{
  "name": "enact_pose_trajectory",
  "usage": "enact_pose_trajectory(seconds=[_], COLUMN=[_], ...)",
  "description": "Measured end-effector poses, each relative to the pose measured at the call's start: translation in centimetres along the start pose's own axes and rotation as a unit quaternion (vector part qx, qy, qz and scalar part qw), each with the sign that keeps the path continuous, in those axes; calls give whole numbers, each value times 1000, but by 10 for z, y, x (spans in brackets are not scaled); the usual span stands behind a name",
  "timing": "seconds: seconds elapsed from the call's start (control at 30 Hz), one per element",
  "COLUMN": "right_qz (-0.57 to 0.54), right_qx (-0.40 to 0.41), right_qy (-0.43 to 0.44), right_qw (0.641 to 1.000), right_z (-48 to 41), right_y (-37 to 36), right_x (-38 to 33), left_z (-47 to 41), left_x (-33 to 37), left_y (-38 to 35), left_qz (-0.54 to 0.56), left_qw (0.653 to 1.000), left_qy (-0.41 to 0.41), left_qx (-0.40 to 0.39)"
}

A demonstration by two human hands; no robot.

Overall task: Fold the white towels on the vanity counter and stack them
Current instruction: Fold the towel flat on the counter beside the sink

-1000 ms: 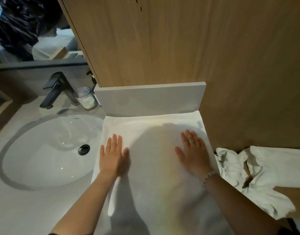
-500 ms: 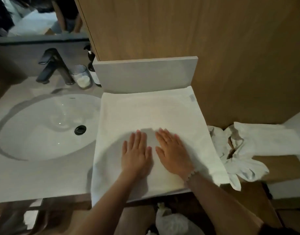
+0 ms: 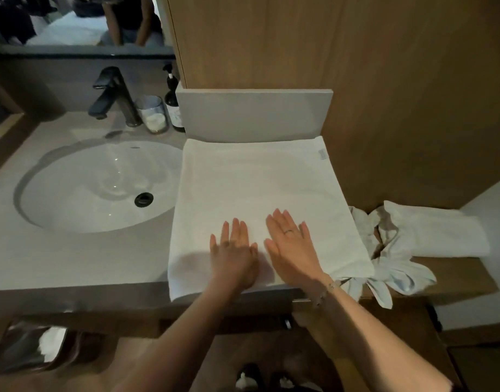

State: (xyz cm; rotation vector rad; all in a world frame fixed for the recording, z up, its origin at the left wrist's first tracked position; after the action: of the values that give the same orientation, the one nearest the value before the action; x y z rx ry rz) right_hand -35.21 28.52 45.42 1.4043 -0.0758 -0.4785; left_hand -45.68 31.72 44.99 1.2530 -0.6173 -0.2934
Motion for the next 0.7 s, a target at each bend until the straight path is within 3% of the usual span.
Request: enact_pose_trajectory(seconds=[0.13,0.3,0.7], right_qz=[30,44,29], right_qx=[-2,-9,13], right_qy=[-24,-18,9], right_qw=[999,999,999], right_z=[11,-3,-4], right_y=[-7,-9,5], right_x=[29,37,72], left_z=[11,-18,1], left_x=[-16,-32,-67], left_y=[-7,-5,6], left_qz=[5,-19,-14], left_qw=[999,998,999], left_qy=[-35,-43,6], left_qx=[3,-47,45])
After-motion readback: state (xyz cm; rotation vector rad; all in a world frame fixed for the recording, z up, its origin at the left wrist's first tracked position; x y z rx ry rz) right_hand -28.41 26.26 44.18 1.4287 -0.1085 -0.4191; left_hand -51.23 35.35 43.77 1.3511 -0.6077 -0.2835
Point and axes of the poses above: each hand's wrist, its own z-axis away from the middle knuckle, its own y-axis out of the back of the hand, x = y × z, the point moved 9 cm from there along -z, towards the middle knuckle, and after that the axes turned 11 degrees about -y, right-handed, at the moved point
